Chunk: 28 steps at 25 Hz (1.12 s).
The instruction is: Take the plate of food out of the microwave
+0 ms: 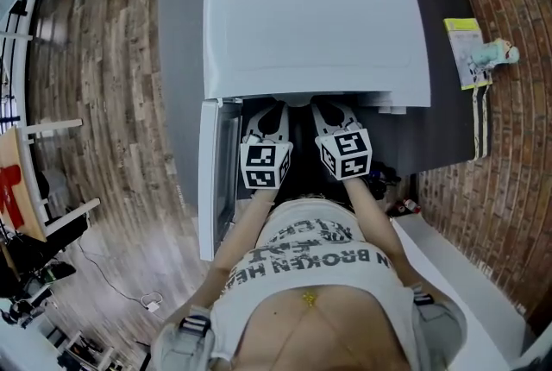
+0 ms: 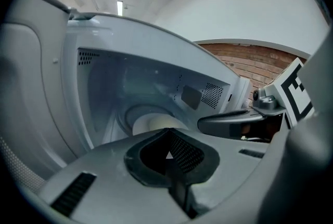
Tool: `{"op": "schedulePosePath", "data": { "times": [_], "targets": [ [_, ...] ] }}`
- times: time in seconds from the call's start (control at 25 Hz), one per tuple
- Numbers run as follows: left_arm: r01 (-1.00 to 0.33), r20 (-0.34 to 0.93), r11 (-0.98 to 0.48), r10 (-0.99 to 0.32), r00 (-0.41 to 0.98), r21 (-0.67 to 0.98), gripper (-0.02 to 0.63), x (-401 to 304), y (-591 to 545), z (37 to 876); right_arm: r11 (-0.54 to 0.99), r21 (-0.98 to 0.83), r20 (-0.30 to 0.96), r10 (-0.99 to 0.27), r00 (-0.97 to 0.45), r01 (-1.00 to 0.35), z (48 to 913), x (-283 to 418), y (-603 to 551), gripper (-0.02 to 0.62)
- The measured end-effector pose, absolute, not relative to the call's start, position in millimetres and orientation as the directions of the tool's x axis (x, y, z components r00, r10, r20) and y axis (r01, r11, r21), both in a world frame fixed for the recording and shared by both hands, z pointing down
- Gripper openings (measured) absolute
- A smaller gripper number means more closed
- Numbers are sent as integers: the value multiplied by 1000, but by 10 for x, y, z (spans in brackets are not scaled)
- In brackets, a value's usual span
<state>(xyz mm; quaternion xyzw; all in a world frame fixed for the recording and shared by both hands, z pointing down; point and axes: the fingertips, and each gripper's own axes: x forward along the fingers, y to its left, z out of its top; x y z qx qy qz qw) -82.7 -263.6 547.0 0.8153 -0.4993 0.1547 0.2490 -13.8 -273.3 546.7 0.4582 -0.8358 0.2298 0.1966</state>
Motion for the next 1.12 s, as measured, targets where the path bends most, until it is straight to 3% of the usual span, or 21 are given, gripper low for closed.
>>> {"op": "schedulePosePath", "data": {
  "times": [0.56,0.68,1.12],
  "targets": [
    [-882,528,-246,-725,443,402,9,-941,-2790,5811,398,-300,582,-644,-497,-867,5830,3,-2856,9],
    [-869,532,-184,-727,434,458,89,-990,-2811,5879,375,-316,586,-645,-491,-871,5866,43,-2863,9],
    [-746,532,26,-718,450,666,118,-1027,-2892,6162,280,-398,599,-642,-478,-874,5997,232,-2853,9]
  ]
}}
